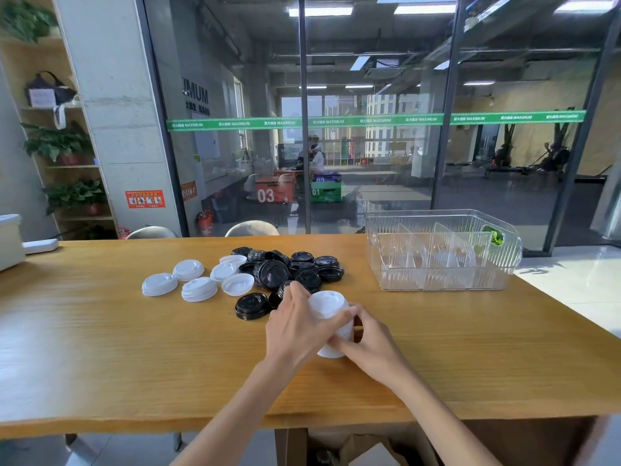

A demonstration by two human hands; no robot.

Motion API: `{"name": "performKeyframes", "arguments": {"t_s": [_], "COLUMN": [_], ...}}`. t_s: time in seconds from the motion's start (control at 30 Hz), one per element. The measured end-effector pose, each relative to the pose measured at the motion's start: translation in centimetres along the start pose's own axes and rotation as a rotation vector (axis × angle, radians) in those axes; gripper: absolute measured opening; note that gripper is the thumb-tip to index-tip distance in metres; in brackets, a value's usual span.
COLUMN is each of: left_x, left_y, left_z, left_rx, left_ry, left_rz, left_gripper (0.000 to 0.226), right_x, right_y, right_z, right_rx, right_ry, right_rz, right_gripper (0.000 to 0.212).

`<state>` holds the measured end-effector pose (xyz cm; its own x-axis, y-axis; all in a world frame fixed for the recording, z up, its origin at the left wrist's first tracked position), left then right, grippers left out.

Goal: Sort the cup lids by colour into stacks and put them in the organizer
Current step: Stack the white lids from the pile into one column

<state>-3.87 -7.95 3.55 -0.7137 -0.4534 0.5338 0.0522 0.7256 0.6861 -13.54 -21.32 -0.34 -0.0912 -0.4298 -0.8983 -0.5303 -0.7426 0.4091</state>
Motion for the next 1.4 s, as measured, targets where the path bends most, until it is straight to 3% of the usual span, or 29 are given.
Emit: {"name": "performKeyframes", "arguments": {"t_s": [0.23, 0.43, 0.57, 0.77, 1.03, 1.27, 1.4], "left_x": [0.1, -0.4, -1.7, -4.0, -5.0, -5.4, -5.2], "left_y": [-1.4, -1.8, -1.1, 0.3, -0.4, -0.5, -0.4], "left_z": [-0.2, -0.1, 0.3, 0.0, -0.2, -0.2, -0.4], "left_rx": [-0.073, -0.144, -0.297, -0.419, -0.299, -0.325, -0.314], "left_ry": [0.026, 0.037, -0.001, -0.078, -0.107, -0.125, -0.141], "left_rz": [-0.069, -0.018, 0.389, 0.713, 0.771, 0.776, 0.760], "left_gripper": [0.095, 0.097, 0.105, 0.058, 0.052, 0.073, 0.070], "right_x": [0.1, 0.0, -0.1, 0.1, 0.4, 0.5, 0.3], "right_y": [0.2, 0.4, 0.4, 0.5, 0.6, 0.7, 0.8], "right_z": [0.1, 0.3, 0.2, 0.1, -0.2, -0.3, -0.3], "right_rx": [0.012, 0.003, -0.001, 0.005, -0.054, -0.079, -0.080], "right_ry": [0.051, 0.088, 0.086, 0.072, 0.006, -0.027, -0.044], "right_rz": [-0.002, 0.020, -0.001, 0.015, -0.152, -0.190, -0.190], "right_gripper": [0.089, 0.068, 0.068, 0.074, 0.066, 0.047, 0.044]}}
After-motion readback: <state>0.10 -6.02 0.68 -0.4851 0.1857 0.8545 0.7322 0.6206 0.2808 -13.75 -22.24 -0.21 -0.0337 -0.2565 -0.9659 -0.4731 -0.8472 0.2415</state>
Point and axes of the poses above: each hand's wrist, its own z-axis away from the middle knuckle, its own y-axis out of the back of the hand, x = y × z, the point moved 1 cm from there along -z, towards the middle knuckle, and after that the axes turned 9 degrees about -y, right-handed, at the moved point
